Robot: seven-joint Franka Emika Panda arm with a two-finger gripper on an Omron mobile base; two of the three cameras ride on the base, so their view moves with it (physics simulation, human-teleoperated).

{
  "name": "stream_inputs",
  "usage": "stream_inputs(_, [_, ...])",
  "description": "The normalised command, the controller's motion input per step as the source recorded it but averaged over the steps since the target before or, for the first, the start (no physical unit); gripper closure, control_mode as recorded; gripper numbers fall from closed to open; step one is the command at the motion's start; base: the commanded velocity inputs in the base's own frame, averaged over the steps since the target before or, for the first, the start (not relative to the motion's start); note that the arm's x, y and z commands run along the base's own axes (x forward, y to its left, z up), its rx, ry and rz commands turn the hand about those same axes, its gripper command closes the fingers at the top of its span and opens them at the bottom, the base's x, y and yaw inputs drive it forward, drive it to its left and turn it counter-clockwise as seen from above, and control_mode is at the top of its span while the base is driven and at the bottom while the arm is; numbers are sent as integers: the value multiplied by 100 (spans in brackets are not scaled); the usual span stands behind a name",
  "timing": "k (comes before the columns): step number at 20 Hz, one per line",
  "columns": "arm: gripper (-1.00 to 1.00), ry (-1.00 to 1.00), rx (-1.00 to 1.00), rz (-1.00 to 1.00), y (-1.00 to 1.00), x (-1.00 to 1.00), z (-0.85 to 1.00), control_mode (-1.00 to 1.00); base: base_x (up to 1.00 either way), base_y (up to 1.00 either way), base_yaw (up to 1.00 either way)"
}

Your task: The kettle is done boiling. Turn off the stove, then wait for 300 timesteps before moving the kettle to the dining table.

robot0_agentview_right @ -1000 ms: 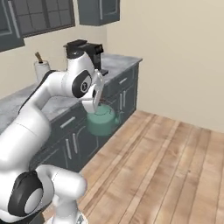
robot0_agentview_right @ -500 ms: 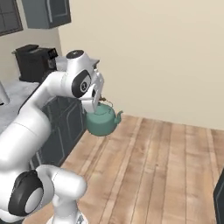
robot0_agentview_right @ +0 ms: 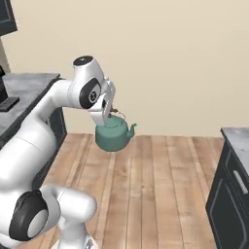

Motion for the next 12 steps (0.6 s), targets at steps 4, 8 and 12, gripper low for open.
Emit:
stream_inputs(4, [100,0,0,0,0,0,0,100,89,-3,-39])
stream_inputs(8, [100,0,0,0,0,0,0,100,99,0,-35])
stream_inputs(12, [100,0,0,0,0,0,0,100,100,0,-32])
